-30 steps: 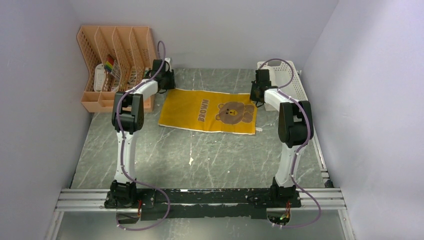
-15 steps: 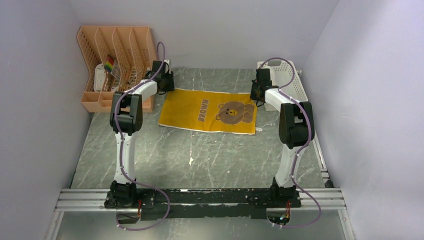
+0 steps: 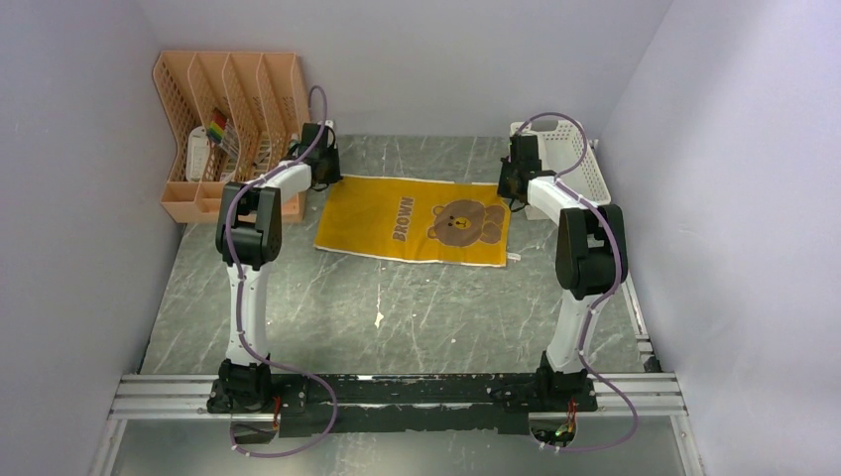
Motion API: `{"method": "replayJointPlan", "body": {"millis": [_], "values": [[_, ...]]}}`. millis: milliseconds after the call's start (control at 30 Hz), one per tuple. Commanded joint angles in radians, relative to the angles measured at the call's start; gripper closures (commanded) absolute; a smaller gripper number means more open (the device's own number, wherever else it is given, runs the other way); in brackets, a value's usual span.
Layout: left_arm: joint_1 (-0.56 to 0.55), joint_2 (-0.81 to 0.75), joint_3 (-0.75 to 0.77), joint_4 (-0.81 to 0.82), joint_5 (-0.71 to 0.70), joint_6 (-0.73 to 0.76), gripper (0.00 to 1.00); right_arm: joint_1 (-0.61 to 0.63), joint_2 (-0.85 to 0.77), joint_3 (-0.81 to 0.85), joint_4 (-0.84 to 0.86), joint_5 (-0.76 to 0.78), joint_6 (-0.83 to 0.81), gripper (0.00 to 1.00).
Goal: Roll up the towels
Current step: Fold the towel at the center of the board.
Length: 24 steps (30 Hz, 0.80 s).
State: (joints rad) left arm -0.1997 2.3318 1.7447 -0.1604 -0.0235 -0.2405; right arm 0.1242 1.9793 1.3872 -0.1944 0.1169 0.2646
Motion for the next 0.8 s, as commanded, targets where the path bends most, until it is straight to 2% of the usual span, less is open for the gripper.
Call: {"method": "replayJointPlan", "body": {"millis": [0, 267, 500, 767], "values": [[-0.006, 0.028, -0.034, -0.094, -0.028, 0.002, 0.93, -0.006, -0.025, 0.008, 0.007, 0.005, -0.013, 1.00], [0.023, -0.070, -0.006, -0.032, 0.034, 0.017, 0.93, -0.006, 0.014, 0.086, 0.025, 0.015, -0.026, 1.00], [0.055, -0.136, -0.008, 0.053, 0.089, 0.007, 0.93, -0.006, 0.095, 0.212, 0.072, 0.072, -0.108, 1.00], [0.094, -0.189, -0.095, 0.138, 0.118, -0.006, 0.93, -0.009, 0.106, 0.221, 0.183, 0.079, -0.189, 1.00]]}}
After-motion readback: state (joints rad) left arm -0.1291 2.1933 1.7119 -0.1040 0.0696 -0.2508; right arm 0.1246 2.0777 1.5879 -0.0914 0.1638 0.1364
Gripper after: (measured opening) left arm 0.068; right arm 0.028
